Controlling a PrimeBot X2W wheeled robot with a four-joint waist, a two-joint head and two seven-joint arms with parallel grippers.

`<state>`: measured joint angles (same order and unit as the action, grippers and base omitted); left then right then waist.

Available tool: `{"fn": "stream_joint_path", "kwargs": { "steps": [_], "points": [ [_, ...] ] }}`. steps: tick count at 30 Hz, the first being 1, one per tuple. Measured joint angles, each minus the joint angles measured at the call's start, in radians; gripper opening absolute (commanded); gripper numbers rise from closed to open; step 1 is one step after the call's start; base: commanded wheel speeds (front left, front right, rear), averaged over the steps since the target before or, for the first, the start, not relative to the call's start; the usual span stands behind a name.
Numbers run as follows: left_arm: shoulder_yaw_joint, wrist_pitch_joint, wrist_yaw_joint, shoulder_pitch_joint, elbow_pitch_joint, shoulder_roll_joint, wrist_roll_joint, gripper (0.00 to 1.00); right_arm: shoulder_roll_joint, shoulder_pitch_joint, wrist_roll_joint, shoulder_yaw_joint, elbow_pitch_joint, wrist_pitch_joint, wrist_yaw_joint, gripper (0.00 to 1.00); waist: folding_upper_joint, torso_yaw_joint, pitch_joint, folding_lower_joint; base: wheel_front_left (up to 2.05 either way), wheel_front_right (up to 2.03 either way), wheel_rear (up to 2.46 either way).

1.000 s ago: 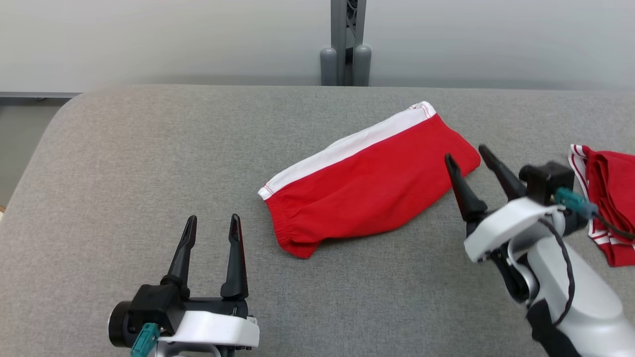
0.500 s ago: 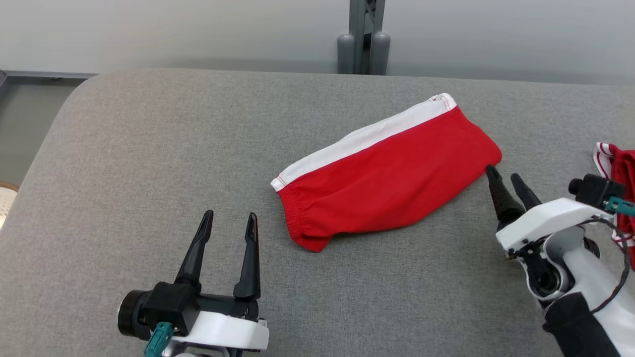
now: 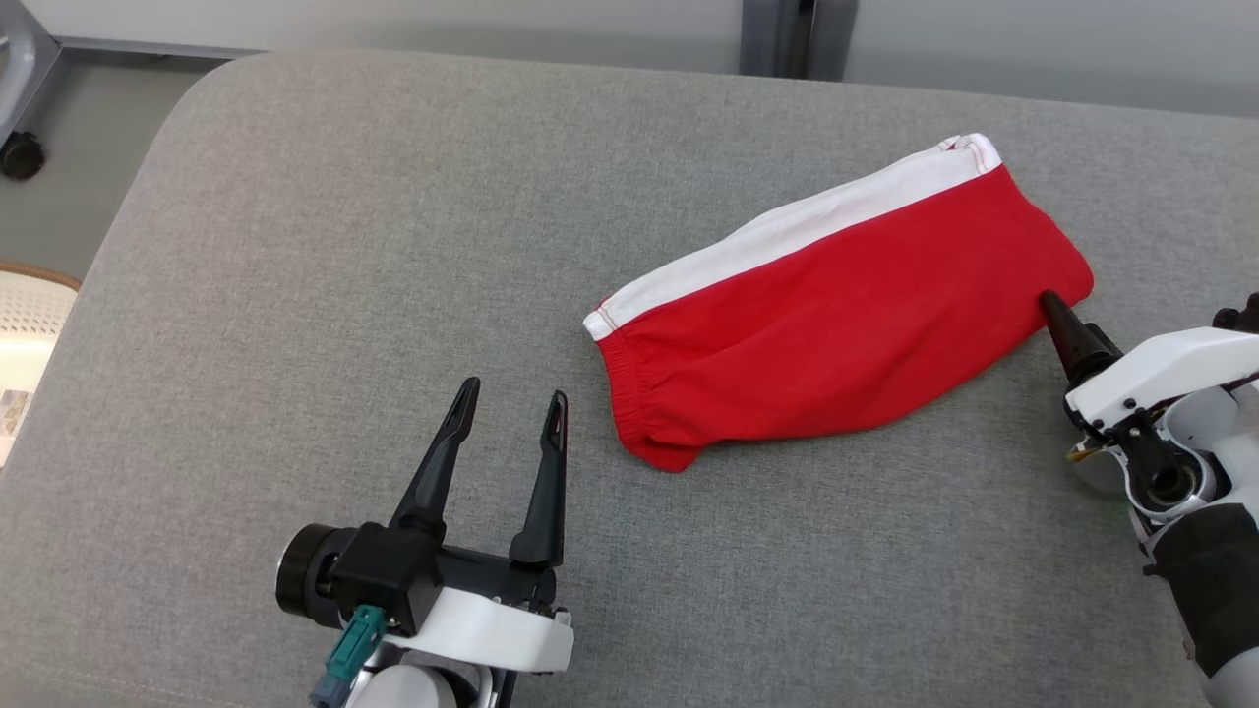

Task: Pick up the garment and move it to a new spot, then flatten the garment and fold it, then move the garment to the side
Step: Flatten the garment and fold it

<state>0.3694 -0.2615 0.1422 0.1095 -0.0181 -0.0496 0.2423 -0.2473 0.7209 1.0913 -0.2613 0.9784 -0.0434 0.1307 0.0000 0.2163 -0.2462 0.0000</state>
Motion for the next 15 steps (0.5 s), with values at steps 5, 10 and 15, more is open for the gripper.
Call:
{"fn": "stream_joint_path", "kwargs": {
  "steps": [5, 10, 15],
  "points": [
    [0.019, 0.0, 0.0, 0.024, -0.002, 0.0, 0.006, 1.0, -0.016, 0.068, -0.001, -0.008, 0.076, 0.001, 0.0, 1.0, 0.0, 0.025, -0.043, 0.0001, 0.0, 0.0, 0.0],
    [0.026, 0.0, 0.0, 0.045, -0.003, 0.0, 0.011, 1.0, -0.021, 0.118, 0.008, -0.015, 0.099, 0.004, 0.0, 0.18, 0.0, 0.042, -0.074, 0.0, 0.0, 0.0, 0.0],
    [0.025, 0.0, 0.008, 0.048, -0.008, 0.0, 0.014, 1.0, -0.008, 0.116, 0.035, -0.029, 0.085, 0.005, 0.0, 0.0, 0.0, 0.03, -0.07, 0.0, 0.0, 0.0, 0.0]
  ]
}}
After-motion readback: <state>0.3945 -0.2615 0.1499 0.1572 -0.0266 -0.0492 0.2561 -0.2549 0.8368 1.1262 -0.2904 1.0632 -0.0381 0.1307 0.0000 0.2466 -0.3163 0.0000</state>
